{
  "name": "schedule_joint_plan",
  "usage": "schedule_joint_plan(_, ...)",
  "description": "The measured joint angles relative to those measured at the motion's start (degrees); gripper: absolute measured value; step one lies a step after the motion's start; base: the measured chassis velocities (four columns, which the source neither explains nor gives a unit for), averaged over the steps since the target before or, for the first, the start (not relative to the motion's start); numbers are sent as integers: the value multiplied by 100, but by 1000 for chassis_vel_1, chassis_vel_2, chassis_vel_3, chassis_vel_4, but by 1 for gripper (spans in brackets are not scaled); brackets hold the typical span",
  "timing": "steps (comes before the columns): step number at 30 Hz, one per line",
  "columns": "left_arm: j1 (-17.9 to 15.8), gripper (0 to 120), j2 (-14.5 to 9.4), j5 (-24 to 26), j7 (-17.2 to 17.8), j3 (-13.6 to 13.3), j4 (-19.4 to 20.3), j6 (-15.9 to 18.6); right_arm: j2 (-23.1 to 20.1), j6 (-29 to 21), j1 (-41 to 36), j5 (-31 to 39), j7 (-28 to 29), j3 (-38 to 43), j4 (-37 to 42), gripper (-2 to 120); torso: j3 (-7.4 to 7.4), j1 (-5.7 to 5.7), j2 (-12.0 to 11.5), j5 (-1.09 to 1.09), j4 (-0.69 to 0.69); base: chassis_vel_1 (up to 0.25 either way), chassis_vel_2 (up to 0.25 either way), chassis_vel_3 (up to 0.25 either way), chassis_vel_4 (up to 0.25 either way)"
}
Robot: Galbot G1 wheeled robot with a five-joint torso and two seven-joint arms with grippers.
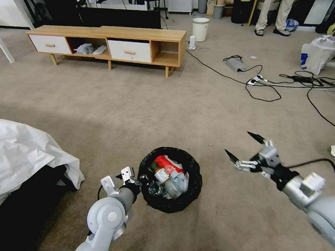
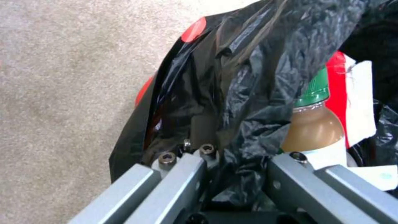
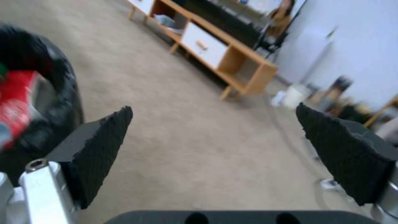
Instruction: Pick up the trash bin and place the garbage on the floor into it.
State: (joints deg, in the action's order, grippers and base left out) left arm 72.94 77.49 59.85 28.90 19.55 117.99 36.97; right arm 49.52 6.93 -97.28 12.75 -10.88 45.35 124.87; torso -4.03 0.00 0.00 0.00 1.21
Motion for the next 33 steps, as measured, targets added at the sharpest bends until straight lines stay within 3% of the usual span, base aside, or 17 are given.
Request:
schedule_joint_plan(1, 29, 0, -3, -4, -20, -7, 41, -3, 291, 199, -121, -368, -45, 141, -3, 100, 0, 0, 0, -1, 0, 0, 0, 0, 0)
schedule_joint_plan(3, 48, 0, -4, -9, -28, -9, 60, -4, 447, 296, -181, -525, -74, 194, -7, 100, 0, 0, 0, -1, -1, 0, 0, 0, 0)
schedule_joint_plan(5, 138, 0, -8, -48, -81, -10, 127, -11, 1073, 714, -337, -1077, -165, 315, -39, 100, 0, 0, 0, -2, -1, 0, 0, 0, 0)
schedule_joint_plan(8, 165, 0, -7, -60, -100, -9, 149, -13, 1425, 904, -360, -1315, -189, 339, -72, 100, 0, 0, 0, -2, 0, 0, 0, 0, 0)
schedule_joint_plan(10, 183, 0, -13, -70, -124, -9, 190, -18, 2117, 1305, -359, -1844, -274, 432, -145, 100, 0, 0, 0, -1, 2, 0, 0, 0, 0)
schedule_joint_plan(11, 183, 0, -13, -70, -124, -9, 190, -18, 2117, 1305, -359, -1844, -274, 432, -145, 100, 0, 0, 0, -1, 2, 0, 0, 0, 0)
schedule_joint_plan(13, 198, 0, -30, -69, -146, -5, 240, -19, 2562, 1577, -349, -2251, -329, 535, -164, 100, 0, 0, 0, -2, 0, 0, 0, 0, 0)
schedule_joint_plan(16, 222, 0, -42, -72, -177, -2, 270, -24, 2768, 1702, -359, -2415, -348, 585, -164, 100, 0, 0, 0, -2, -1, 0, 0, 0, 0)
schedule_joint_plan(22, 287, 0, -31, -164, -315, -28, 330, -41, 3656, 2244, -381, -2970, -457, 788, -180, 100, 0, 0, 0, -2, 0, 0, 0, 0, 0)
schedule_joint_plan(28, 267, 0, -24, -174, -333, -44, 350, -44, 4082, 2409, -361, -3139, -486, 851, -179, 100, 0, 0, 0, -2, 1, 0, 0, 0, 0)
schedule_joint_plan(33, 321, 0, -62, -174, -342, -22, 410, -45, 4139, 2431, -352, -3122, -501, 912, -179, 100, 0, 0, 0, -1, 0, 0, 0, 0, 0)
